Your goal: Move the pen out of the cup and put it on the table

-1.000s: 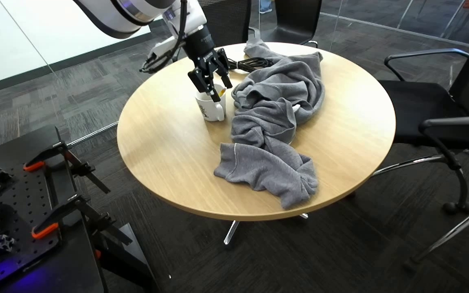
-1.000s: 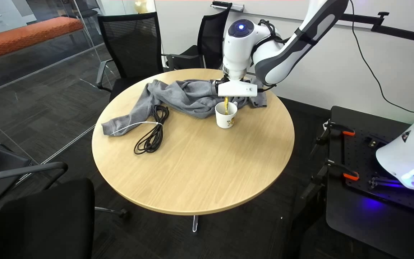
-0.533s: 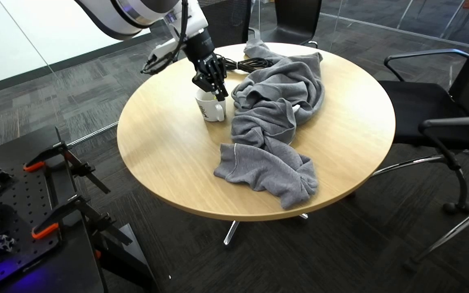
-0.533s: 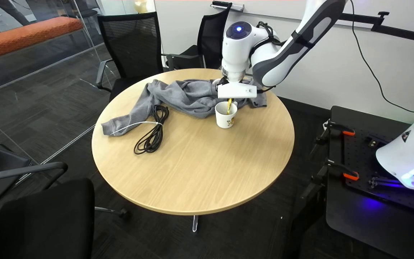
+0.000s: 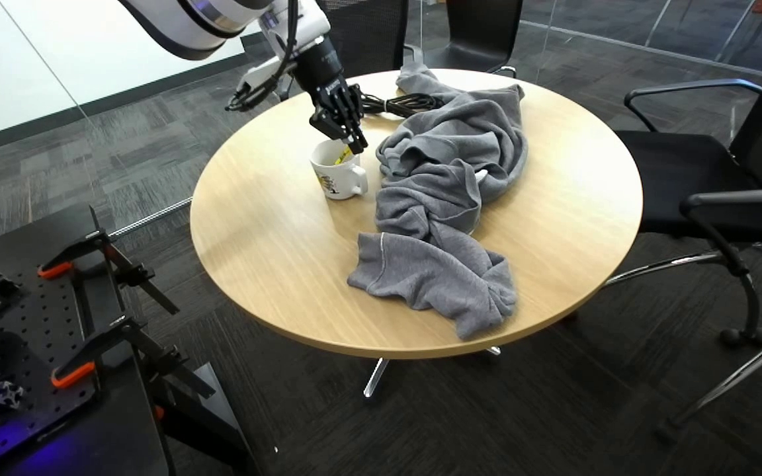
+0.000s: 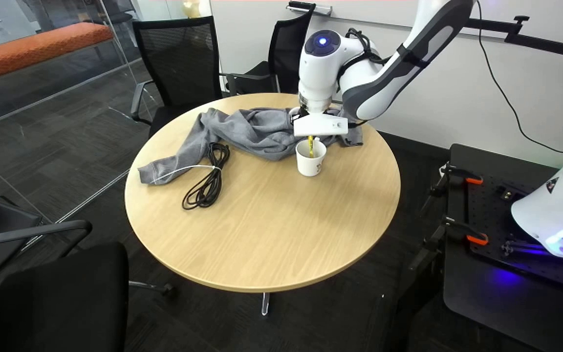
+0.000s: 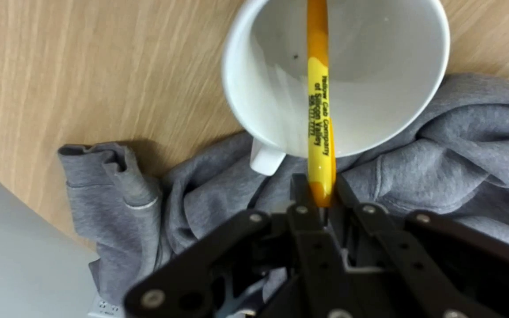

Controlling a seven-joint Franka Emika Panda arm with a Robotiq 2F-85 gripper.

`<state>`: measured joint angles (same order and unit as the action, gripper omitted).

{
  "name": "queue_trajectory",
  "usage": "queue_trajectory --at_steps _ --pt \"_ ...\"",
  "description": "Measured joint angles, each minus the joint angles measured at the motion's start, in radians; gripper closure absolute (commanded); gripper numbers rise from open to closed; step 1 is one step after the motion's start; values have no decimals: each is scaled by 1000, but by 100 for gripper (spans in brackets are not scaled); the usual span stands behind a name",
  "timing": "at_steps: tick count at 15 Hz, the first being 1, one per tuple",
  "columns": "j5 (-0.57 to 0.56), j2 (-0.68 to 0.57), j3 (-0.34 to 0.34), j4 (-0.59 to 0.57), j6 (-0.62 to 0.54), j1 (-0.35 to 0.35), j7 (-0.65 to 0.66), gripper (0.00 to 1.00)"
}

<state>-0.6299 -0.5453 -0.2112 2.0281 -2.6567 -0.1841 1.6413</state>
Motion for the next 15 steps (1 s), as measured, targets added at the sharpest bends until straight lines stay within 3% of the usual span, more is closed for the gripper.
queue_trajectory --at_steps 5,10,15 --pt "-199 61 -81 21 -1 -113 169 96" --pt "-455 173 -87 87 1 -157 369 96" --pt "-529 275 -76 173 -51 -180 351 96"
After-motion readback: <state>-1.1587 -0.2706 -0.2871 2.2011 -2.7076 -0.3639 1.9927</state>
